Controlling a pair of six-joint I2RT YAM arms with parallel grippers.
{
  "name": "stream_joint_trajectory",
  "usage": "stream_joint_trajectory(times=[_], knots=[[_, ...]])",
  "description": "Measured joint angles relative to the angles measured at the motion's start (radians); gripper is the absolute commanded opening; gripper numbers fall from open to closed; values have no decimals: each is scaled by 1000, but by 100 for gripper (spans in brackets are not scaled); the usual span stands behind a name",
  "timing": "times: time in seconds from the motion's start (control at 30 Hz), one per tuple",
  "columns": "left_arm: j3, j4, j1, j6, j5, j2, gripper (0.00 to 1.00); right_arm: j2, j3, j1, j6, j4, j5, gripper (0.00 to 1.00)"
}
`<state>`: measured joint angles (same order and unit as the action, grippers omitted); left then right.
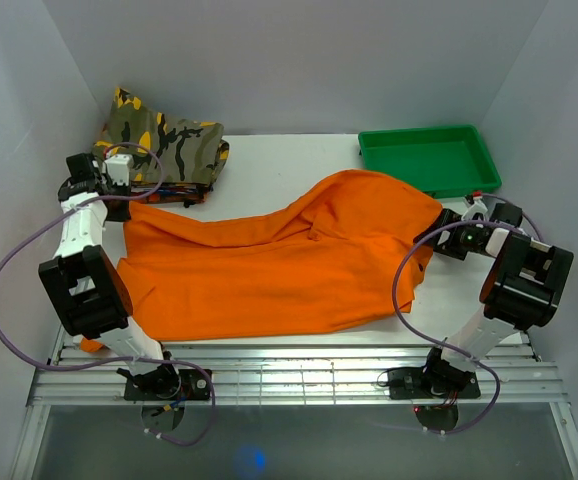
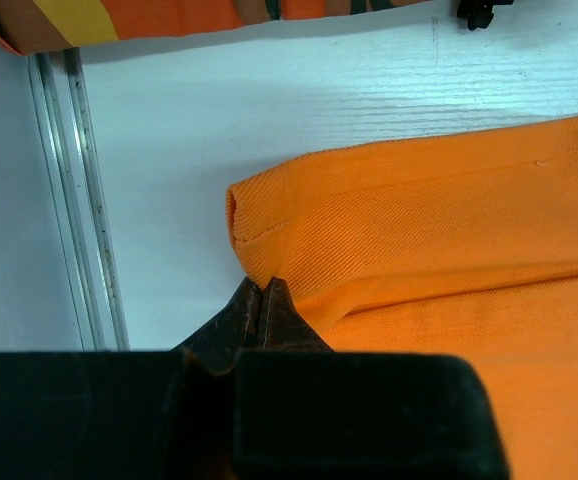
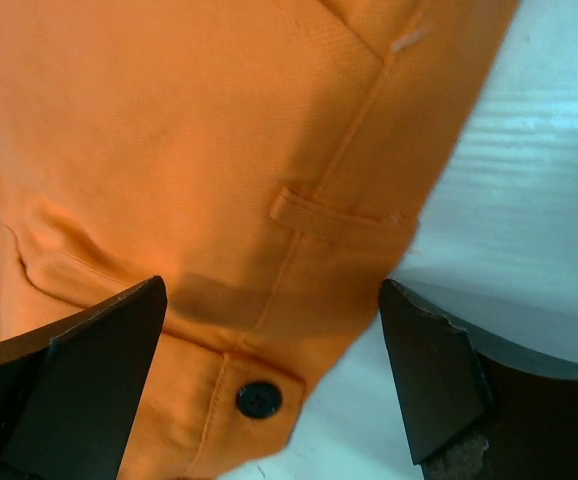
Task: Fold and stack the trousers
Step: Flatten the trousers out
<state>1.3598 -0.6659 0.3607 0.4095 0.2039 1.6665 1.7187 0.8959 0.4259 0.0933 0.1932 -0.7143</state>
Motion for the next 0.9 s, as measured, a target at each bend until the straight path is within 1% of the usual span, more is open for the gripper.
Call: stream_joint_trajectory(times=[0.03, 0.07, 0.1, 0.17, 0.2, 0.27, 0.3, 0.43, 0.5, 0.63, 0.73, 0.77, 0.9], knots=[[2, 0, 0, -4, 0, 0, 0, 6, -8, 0, -27, -34, -14, 99], [3, 0, 0, -8, 0, 0, 0, 11, -16, -1, -58, -76, -31, 93], [4, -1, 0, -11, -1, 1, 0, 13, -23, -2, -74, -107, -42, 80], [5, -1, 0, -15, -2, 4, 0, 22, -39, -3, -110, -160, -40, 65], [5, -1, 0, -17, -2, 7, 0, 31, -43, -3, -117, -177, -41, 48], [8, -3, 0, -20, -5, 15, 0, 42, -44, -3, -122, -182, -23, 25], [8, -4, 0, -23, -5, 19, 0, 44, -47, -3, -117, -172, -15, 9], [8, -5, 0, -31, -6, 32, 0, 28, -48, -5, -80, -110, 27, 8], [8, -7, 6, -33, -6, 32, 0, -10, -48, 5, -39, -60, 49, 8], [8, 0, 28, -33, -6, 32, 0, -148, -27, 60, 80, 73, 102, 8], [8, 18, 71, -32, -5, 29, 0, -235, 13, 116, 195, 155, 145, 8], [8, 34, 101, -33, -5, 26, 0, -251, 30, 134, 238, 180, 162, 8], [3, 79, 139, -34, 3, 24, 0, -245, 81, 159, 364, 254, 220, 8]])
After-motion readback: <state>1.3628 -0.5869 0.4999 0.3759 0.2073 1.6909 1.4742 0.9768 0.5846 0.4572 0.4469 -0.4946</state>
